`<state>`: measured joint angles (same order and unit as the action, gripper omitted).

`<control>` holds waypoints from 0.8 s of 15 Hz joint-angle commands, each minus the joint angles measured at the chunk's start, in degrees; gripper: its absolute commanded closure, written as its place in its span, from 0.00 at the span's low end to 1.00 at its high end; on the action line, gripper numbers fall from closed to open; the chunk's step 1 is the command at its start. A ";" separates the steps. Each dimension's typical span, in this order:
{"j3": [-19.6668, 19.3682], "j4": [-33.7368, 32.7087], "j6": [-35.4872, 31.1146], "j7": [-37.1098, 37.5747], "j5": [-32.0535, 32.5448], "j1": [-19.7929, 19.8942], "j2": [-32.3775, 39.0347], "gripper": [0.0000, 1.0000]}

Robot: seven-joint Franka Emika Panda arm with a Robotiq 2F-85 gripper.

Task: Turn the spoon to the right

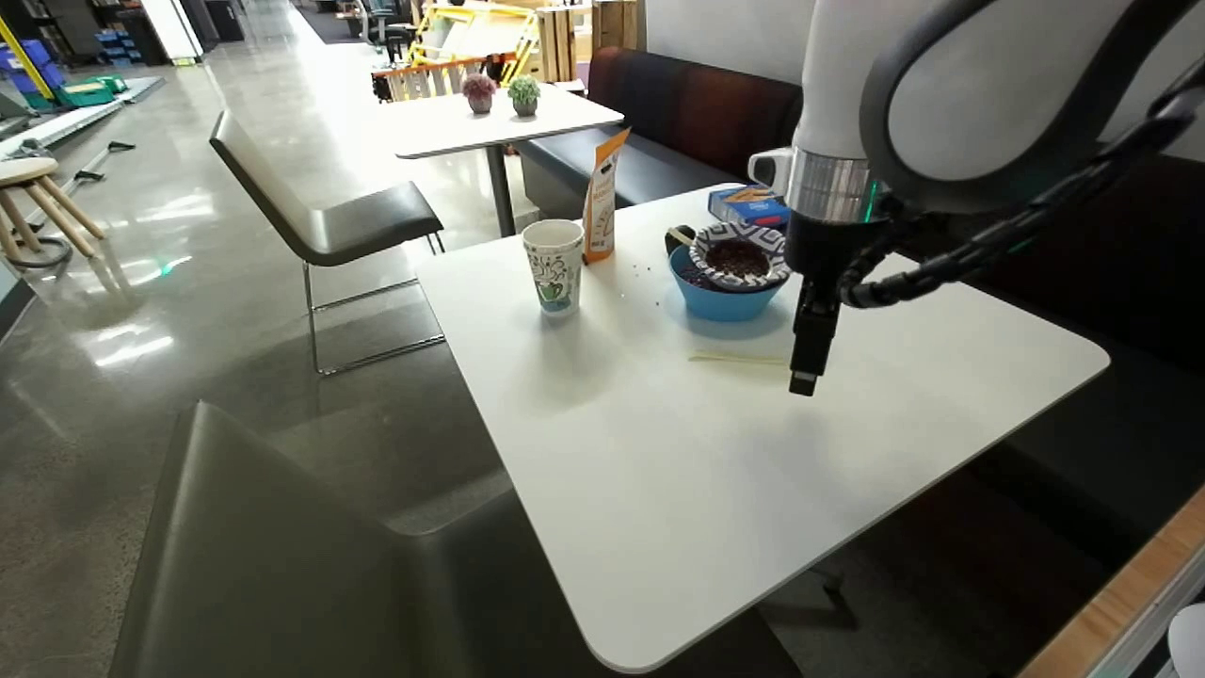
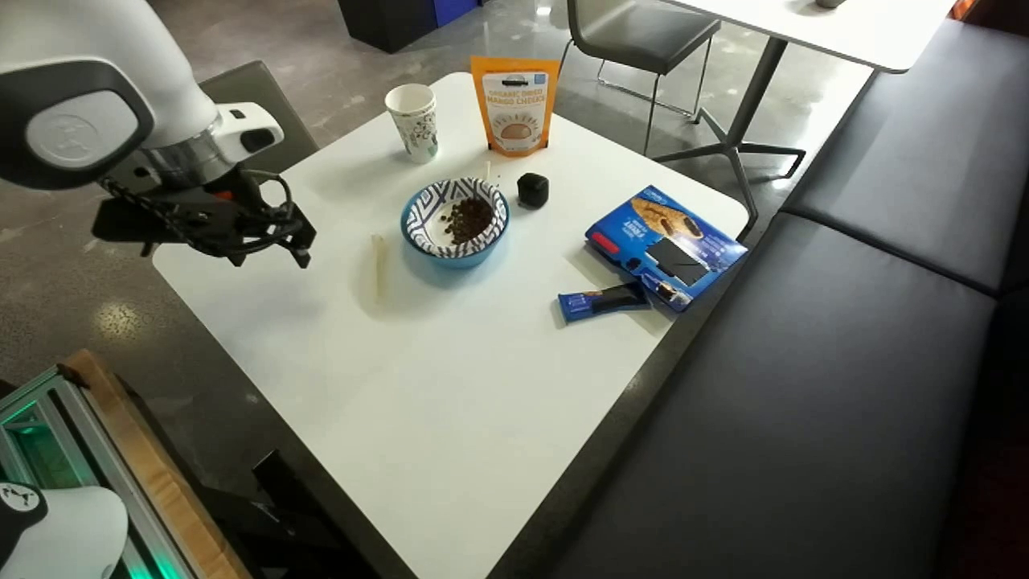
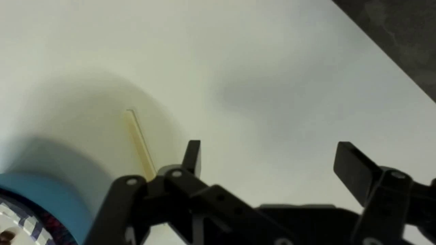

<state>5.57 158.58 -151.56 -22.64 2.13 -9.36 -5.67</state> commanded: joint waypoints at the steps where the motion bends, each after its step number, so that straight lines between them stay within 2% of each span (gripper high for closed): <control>1: -0.92 -1.17 -4.09 -2.27 8.69 2.57 6.72 0.00; 4: -1.75 -3.62 -6.47 -0.37 17.77 4.10 11.21 0.00; 6: -2.09 -5.62 -7.27 -0.88 20.27 4.38 13.88 0.00; 12: -1.12 -12.81 -9.45 -4.23 16.28 6.48 21.97 0.00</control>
<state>3.73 149.52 -158.83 -24.85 19.98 -4.63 11.29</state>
